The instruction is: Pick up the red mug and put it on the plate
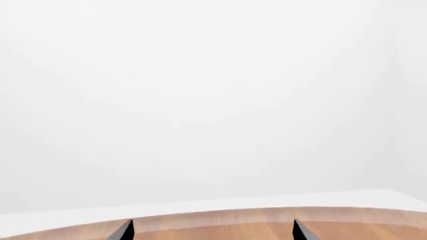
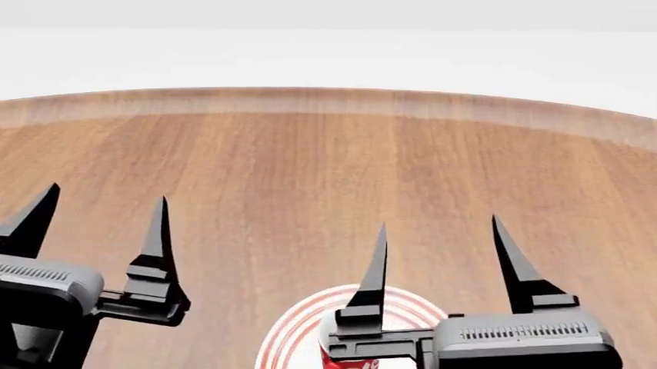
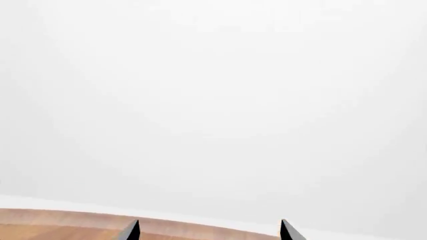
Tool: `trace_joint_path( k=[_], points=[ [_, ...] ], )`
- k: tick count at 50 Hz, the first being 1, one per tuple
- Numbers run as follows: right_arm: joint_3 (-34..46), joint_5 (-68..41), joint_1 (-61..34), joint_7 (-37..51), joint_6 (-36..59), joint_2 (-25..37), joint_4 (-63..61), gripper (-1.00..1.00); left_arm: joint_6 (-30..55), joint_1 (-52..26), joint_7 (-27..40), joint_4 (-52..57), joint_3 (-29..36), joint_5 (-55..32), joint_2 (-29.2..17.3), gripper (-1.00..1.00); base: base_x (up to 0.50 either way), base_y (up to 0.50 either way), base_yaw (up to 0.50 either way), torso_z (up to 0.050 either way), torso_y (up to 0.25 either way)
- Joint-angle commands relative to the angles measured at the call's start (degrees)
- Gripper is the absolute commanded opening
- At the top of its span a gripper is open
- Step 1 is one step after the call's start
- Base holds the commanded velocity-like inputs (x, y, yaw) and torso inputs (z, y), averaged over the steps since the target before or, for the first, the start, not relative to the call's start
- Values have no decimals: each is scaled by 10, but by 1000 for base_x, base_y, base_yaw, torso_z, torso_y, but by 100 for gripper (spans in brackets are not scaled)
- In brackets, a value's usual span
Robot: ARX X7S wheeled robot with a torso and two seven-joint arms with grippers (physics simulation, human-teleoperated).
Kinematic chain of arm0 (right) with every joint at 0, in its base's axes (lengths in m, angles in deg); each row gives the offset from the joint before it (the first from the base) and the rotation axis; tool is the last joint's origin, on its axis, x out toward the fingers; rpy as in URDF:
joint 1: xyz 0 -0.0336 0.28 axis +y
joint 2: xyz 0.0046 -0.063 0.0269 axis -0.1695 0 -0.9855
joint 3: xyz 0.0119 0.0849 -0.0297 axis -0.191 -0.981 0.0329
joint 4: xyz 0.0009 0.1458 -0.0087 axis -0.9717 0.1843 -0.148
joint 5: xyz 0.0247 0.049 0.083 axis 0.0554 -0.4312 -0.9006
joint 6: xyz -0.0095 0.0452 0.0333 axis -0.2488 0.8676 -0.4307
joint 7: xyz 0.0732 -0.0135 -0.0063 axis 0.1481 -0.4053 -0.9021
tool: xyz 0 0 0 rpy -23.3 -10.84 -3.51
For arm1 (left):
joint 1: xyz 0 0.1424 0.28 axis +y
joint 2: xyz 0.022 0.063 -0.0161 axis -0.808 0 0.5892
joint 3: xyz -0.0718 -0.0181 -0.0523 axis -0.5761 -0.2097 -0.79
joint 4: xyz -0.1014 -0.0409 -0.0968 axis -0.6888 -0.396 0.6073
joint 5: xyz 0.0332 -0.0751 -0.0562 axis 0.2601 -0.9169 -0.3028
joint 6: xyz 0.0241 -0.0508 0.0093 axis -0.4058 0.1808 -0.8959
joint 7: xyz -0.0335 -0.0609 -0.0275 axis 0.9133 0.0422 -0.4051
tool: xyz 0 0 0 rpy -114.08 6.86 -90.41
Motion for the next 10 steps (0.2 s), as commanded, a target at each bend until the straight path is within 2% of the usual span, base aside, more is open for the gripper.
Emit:
trace_joint_path(
  k=[1,10],
  points=[
    [-14,10,5,-13,-16,-7,-11,100,-15,8,-9,16,-18,21,5,100,0,0,0,0,0],
    [-11,11,1,-12,-7,-4,-18,100,-4,3,-6,25,-18,20,3,100,0,0,0,0,0]
  ],
)
